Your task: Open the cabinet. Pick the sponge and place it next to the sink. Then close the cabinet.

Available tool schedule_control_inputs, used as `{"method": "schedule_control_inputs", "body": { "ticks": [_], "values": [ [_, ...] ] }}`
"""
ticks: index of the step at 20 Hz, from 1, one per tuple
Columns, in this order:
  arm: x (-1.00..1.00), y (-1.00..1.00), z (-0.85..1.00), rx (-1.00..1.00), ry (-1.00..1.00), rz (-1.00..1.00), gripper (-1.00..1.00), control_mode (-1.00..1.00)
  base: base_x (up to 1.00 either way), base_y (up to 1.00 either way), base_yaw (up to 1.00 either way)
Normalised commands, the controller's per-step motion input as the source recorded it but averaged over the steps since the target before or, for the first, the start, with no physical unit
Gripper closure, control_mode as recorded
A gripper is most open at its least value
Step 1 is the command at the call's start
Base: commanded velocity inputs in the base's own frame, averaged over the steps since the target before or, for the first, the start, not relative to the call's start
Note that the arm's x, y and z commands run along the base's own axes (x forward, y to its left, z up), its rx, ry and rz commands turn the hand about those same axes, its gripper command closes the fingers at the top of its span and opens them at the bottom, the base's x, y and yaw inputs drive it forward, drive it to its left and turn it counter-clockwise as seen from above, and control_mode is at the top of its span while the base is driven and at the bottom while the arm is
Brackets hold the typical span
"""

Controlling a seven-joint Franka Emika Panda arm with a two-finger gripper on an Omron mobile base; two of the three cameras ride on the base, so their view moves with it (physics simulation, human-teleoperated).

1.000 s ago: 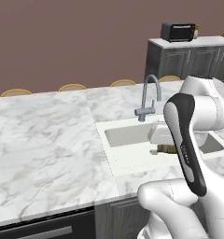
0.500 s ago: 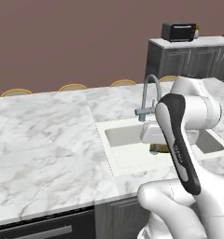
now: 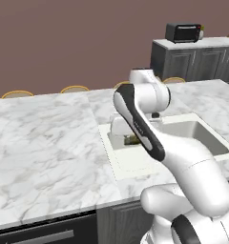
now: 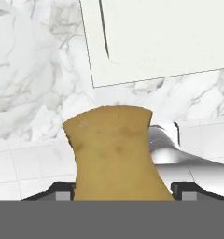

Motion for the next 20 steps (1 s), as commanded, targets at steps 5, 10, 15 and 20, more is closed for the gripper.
{"method": "schedule_control_inputs", "body": {
  "ticks": [5,10,15,20],
  "values": [
    [1.00,0.17,-0.21,0.00,0.07,0.08,1.00,-1.00,0.00,0.00,0.00],
    [0.46,0.76,-0.32,0.00,0.02,0.05,1.00,-1.00,0.00,0.00,0.00],
    [0.32,0.80,-0.51,0.00,-0.04,0.05,1.00,-1.00,0.00,0.00,0.00],
    [0.49,0.50,-0.56,0.00,-0.21,0.02,1.00,-1.00,0.00,0.00,0.00]
  ]
}}
